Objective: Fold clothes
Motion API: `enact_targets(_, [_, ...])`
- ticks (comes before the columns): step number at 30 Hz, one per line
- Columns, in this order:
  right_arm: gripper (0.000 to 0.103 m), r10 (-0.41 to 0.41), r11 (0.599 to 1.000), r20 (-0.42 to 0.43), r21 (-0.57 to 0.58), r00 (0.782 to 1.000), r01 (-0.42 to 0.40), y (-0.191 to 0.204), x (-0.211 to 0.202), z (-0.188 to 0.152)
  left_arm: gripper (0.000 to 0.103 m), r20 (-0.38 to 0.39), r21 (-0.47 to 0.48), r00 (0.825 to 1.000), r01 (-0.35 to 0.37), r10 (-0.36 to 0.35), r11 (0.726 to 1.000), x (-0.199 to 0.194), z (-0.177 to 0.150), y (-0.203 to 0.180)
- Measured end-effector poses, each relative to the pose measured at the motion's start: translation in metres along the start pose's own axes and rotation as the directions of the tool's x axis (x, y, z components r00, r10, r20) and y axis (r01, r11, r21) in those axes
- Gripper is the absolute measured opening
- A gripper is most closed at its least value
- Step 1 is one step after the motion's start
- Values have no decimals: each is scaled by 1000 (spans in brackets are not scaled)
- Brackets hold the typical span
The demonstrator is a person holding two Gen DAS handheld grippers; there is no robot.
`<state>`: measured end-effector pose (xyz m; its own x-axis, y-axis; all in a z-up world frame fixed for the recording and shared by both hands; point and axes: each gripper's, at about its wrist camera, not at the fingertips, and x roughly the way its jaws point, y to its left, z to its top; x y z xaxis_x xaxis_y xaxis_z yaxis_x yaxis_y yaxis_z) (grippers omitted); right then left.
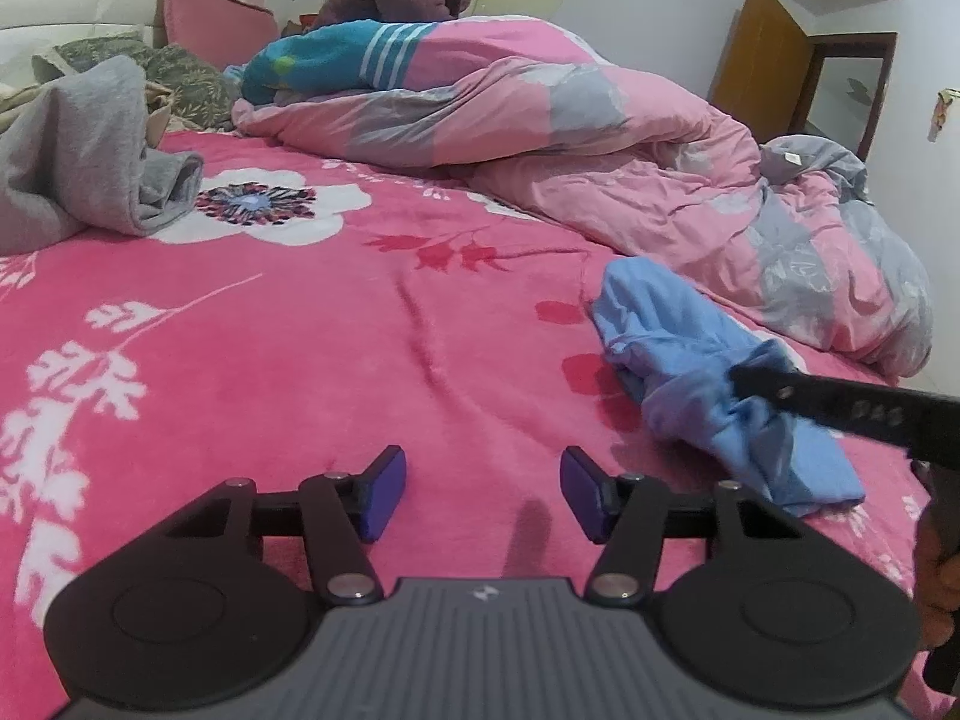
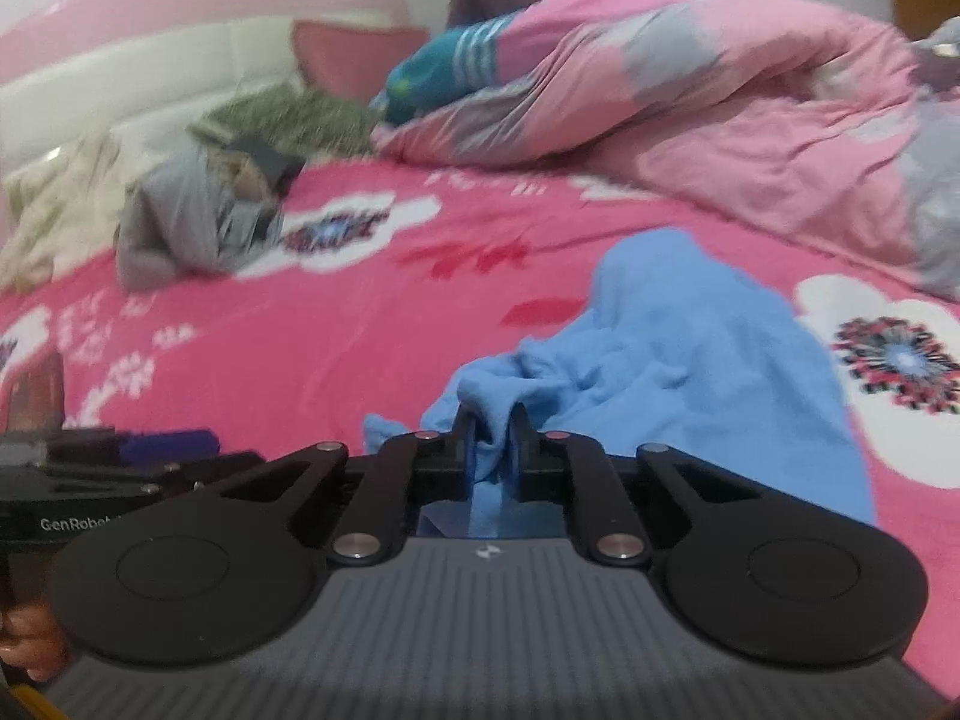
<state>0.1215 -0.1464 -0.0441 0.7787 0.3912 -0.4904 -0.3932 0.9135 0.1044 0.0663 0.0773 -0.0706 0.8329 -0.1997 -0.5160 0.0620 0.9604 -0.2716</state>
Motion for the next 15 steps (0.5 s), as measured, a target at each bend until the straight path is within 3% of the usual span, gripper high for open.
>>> enact_targets(4, [7,-35,995,70,100,997,28,-25,-31,-1,58,4,18,999,42,-42,999,1,6,-18])
enact_targets(7, [7,-38,982,104,187,994,18,-47,-51,-5,60,-1,22,993,120,-120,993,4,11,-37])
enact_targets(11, [6,-12,954,130,298,991,-27,-72,-69,-19,69,-8,26,973,230,-230,973,10,17,-62])
enact_targets(15, [6,25,911,156,404,987,-87,-92,-79,-36,71,-31,75,951,309,-307,948,21,19,-94])
